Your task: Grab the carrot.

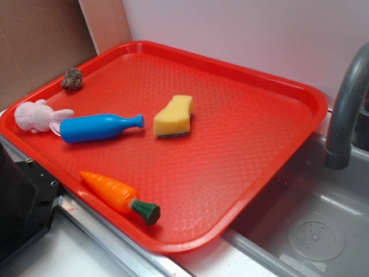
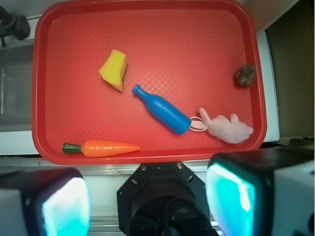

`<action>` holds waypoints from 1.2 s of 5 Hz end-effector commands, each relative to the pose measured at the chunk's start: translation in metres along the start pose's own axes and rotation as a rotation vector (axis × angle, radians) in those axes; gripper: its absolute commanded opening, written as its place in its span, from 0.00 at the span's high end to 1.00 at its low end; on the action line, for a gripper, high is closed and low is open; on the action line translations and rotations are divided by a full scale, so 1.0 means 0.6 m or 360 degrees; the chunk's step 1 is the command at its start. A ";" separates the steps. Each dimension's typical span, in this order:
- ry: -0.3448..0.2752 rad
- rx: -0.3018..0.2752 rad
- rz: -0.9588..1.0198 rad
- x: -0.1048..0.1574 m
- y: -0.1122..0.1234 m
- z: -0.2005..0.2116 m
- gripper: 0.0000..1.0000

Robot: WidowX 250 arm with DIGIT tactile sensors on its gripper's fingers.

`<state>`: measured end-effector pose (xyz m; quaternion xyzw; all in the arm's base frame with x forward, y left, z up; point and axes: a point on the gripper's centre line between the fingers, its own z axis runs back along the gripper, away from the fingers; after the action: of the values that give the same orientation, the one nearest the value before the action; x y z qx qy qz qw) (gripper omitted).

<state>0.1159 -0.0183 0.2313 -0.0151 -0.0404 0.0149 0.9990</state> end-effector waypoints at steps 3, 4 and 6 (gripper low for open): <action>0.0075 -0.0018 -0.0790 0.034 -0.117 -0.131 0.00; 0.0075 -0.0018 -0.0790 0.034 -0.117 -0.131 0.00; -0.0006 0.0038 -0.1157 -0.002 -0.117 -0.160 0.00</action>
<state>0.1250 -0.0889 0.1330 0.0124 -0.0333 -0.3391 0.9401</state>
